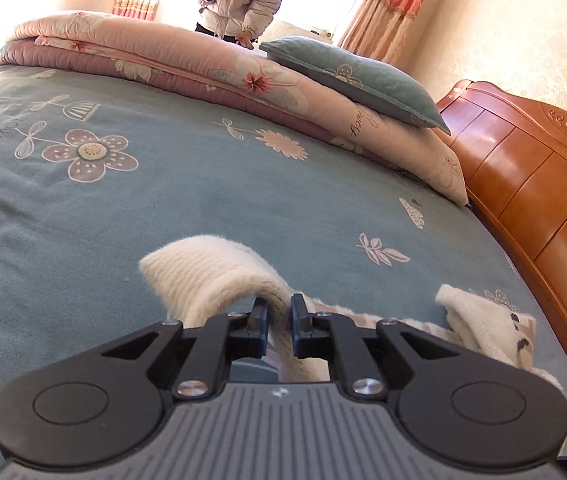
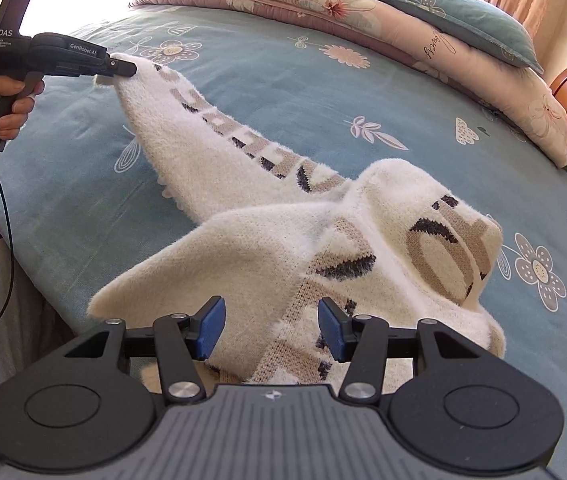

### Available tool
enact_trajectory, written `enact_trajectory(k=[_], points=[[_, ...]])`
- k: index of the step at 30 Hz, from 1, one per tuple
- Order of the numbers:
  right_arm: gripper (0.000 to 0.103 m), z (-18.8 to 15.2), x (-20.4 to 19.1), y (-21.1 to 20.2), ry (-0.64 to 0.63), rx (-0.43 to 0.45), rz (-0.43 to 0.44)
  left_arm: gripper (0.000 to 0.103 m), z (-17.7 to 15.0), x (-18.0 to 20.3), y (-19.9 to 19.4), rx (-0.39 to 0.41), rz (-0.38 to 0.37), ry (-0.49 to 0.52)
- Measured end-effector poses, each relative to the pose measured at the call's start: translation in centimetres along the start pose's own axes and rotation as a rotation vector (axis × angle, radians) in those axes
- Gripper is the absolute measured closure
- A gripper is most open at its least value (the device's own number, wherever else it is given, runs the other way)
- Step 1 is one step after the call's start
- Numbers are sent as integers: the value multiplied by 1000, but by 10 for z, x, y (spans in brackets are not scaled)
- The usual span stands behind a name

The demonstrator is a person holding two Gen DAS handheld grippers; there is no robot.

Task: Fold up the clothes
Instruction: 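Lay the sleeve flat with the left gripper and open it, then move the right gripper to the sweater's bunched body fabric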

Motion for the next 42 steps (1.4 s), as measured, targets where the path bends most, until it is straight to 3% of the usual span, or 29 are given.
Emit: enact_trajectory(k=[10,16,22,29,39,42], points=[[46,6,11,20,47,-39,-86,90,-54,19,20,-137,-97,38],[45,0,25,54,83,-85,-133,84,-67,18,15,-166,-90,48],[44,-7,28,59,62,-68,-145,83,-69,19,10,-177,-70,72],[44,-13,41,52,120,-46,-139,75,-71,31,8,-179,-82,89],[44,-23,68,33,277,-10,-73,70,-73,43,6,-191,-96,96],[44,-26,70,27,335,6,-19,69,-73,44,5,-195,-100,89]])
Point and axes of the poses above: each gripper's, at about its wrist camera, not at the fingertips, and y roughly the way its jaws point, x to its right, z to its top, the point moved 4 cm from there along y, roughly the way its jaws point, and after that the axes turned 8 degrees about y, right-handed, at the moved point
